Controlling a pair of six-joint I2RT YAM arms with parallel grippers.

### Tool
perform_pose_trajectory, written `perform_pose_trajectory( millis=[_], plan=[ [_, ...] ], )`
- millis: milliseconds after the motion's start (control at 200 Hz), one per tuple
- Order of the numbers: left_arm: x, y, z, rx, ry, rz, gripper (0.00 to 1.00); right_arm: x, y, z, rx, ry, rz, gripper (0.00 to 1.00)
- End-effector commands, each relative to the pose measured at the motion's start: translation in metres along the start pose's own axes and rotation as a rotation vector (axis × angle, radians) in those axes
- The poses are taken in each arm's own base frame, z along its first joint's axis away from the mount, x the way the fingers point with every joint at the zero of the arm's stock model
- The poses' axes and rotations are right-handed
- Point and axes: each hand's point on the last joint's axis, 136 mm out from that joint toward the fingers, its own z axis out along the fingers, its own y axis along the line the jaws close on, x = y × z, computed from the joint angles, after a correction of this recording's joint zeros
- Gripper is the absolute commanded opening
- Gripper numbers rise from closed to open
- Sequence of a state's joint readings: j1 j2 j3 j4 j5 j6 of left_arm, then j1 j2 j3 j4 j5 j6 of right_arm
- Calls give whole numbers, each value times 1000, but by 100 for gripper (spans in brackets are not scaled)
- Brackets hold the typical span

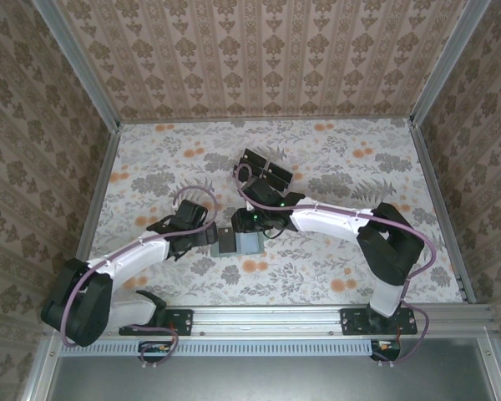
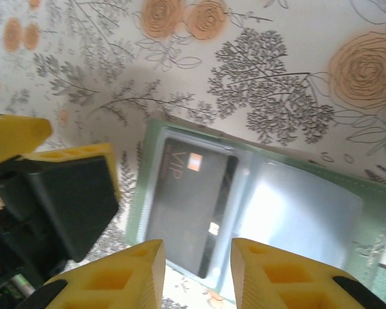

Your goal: Put the credit cards into the card holder

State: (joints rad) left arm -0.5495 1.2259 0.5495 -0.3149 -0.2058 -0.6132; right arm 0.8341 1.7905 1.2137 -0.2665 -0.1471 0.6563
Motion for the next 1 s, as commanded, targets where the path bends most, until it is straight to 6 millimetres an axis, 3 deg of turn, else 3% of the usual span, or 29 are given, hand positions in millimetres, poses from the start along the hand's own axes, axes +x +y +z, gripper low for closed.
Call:
perform_pose_trajectory(
  millis=[0, 430, 655, 995],
  plan=[
    [-2, -3, -8, 6, 0, 11, 100, 5, -15, 8, 73, 38, -44, 34],
    [-1, -10, -12, 20, -7, 32, 100, 16, -56, 29, 177, 85, -44, 39],
    [-2, -19, -14, 42, -22, 52, 100, 35, -60, 50, 146, 148, -2, 40],
    [-1, -32, -18, 86, -57, 82, 100, 45, -53, 60, 63, 163, 93, 43]
  ],
)
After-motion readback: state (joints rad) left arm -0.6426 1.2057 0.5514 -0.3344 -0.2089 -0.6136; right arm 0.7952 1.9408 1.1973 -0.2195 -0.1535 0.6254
